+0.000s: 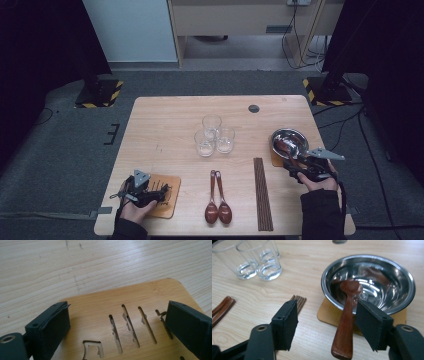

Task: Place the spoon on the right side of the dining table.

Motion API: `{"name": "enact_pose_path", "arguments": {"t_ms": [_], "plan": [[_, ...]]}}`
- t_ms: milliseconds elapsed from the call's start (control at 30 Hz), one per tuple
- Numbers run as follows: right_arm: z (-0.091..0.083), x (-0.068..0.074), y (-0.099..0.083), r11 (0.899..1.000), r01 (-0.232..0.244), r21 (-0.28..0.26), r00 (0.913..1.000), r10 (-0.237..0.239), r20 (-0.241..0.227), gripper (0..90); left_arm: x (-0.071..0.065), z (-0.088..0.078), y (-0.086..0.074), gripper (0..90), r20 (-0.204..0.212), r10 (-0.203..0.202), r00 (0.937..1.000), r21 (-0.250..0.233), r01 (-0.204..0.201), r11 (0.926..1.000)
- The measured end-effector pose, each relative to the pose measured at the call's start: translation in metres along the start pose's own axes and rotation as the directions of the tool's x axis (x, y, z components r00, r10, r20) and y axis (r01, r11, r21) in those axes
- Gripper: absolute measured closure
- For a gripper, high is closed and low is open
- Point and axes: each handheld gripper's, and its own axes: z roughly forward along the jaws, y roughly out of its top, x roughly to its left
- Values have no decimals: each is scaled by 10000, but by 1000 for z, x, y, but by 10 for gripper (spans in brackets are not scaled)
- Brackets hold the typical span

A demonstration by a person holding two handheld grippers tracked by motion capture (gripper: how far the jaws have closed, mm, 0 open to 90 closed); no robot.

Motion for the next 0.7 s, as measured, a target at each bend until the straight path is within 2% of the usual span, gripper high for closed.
{"name": "enact_pose_path", "arguments": {"t_ms": [133, 233, 400, 700], "plan": [[-6, 5, 6, 9990, 165, -420, 9998, -172, -143, 389, 0, 0, 0, 46, 0, 0, 10000, -1, 0, 10000], [-5, 12, 9, 9983, 281, -506, 9988, -300, -374, 407, 0, 0, 0, 46, 0, -2, 10000, -4, 2, 10000], [0, 26, 10, 9984, 453, -352, 9958, -479, -776, 440, 0, 0, 0, 46, 1, -7, 10000, -4, 7, 10000], [11, 41, 3, 9967, 803, 67, 9916, -792, -1020, 467, 0, 0, 0, 46, 6, -6, 10000, -4, 6, 10000]]}}
